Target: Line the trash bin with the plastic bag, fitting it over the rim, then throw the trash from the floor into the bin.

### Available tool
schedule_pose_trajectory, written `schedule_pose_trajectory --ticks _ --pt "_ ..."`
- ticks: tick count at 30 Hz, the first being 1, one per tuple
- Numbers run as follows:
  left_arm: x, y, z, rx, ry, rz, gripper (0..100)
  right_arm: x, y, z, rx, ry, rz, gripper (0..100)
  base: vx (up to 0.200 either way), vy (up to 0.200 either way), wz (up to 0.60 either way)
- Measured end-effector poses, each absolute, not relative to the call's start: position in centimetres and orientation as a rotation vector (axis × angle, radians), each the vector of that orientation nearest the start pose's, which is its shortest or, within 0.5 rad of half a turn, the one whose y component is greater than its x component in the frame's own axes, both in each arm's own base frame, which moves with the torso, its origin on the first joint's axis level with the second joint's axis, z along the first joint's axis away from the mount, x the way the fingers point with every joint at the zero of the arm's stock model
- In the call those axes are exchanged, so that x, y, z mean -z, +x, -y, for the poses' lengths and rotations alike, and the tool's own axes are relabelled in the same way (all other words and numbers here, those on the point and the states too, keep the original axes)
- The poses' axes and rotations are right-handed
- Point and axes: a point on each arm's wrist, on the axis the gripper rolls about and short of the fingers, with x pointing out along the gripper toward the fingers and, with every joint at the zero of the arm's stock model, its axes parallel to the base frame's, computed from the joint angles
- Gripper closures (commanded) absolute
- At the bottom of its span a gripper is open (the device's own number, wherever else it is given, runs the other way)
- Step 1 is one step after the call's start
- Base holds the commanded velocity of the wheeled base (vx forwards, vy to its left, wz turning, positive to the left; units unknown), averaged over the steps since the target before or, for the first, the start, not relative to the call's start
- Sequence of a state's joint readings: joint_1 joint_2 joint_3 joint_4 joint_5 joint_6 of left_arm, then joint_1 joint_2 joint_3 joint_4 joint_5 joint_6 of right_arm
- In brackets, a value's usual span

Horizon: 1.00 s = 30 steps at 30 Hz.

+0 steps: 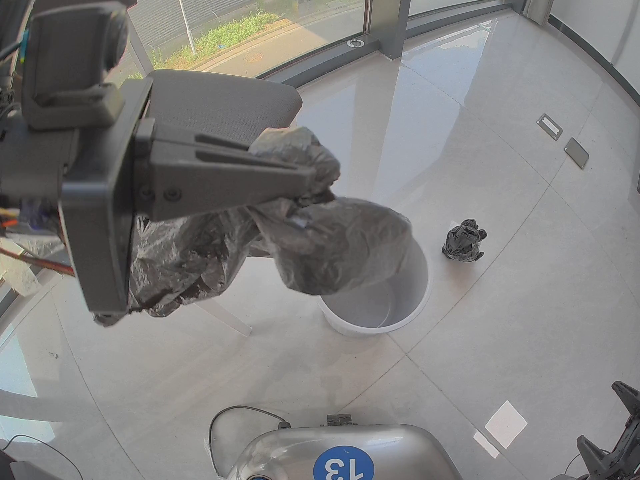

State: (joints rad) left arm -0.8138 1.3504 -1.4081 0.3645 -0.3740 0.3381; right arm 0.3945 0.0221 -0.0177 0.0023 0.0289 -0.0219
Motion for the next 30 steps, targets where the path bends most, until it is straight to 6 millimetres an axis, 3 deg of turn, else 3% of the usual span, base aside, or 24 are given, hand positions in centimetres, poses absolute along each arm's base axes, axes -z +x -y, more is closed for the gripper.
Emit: schedule_pose_trajectory --ticks 12,20,30 --pt "-34.8 13.5 16.1 1.349 0.485 -0.191 100 -8.0 -2.1 1.0 -0.447 0.007 -0.007 0 0.0 0.0 0.0" --pt "-35.0 14.2 16.9 1.36 0.508 -0.176 100 -8.4 -1.5 0.5 -0.32 0.005 -0.098 0 0.0 0.0 0.0" --pt "-35.5 14.3 17.4 1.386 0.501 -0.154 100 -15.3 0.4 -0.2 -0.355 0.111 -0.178 0 0.0 0.0 0.0"
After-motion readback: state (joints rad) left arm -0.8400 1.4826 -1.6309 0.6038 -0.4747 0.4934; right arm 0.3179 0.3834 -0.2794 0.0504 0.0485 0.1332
